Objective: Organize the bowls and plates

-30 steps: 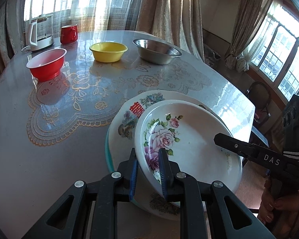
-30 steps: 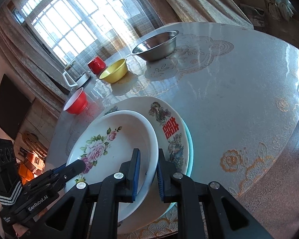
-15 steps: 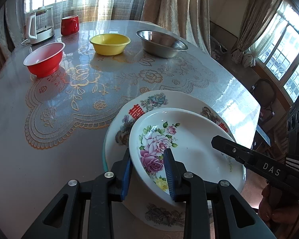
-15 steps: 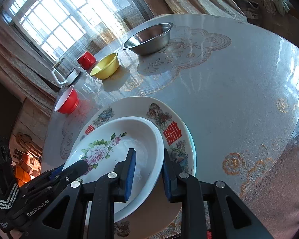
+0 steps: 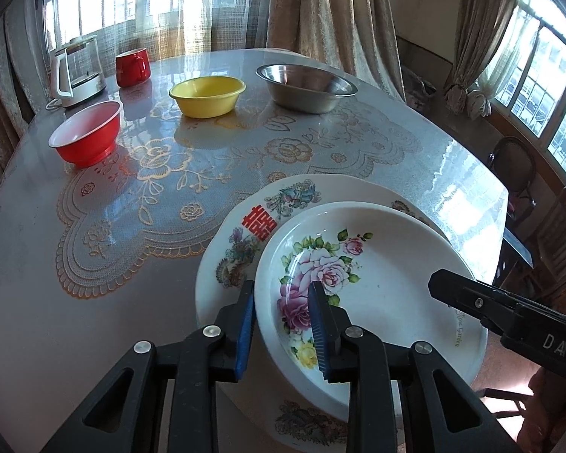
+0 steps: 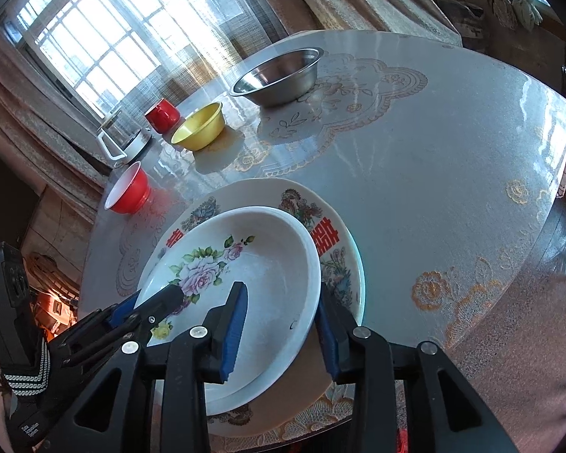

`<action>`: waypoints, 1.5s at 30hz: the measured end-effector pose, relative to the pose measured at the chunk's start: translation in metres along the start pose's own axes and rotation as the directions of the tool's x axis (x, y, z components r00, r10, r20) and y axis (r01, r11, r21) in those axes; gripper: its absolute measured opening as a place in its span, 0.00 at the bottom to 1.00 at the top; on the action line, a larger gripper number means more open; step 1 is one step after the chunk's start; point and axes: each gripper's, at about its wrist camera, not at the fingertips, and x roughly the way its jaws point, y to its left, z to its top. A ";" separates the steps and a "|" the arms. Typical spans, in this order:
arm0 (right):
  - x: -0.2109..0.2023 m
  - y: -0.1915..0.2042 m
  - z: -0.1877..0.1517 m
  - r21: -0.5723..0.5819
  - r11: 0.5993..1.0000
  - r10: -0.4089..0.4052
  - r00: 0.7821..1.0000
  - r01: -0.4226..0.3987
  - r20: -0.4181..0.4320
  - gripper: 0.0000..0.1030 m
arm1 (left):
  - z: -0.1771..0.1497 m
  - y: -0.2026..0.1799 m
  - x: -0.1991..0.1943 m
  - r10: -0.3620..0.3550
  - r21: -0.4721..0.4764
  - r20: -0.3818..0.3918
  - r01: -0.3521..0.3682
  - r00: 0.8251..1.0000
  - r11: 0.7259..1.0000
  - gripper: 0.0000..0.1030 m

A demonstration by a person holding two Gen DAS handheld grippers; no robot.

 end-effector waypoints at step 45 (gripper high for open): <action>-0.003 0.019 0.003 -0.148 0.976 -0.151 0.986 0.160 0.066 0.45 | -0.013 0.007 -0.026 0.043 0.002 0.090 -0.043 0.995 0.999 0.51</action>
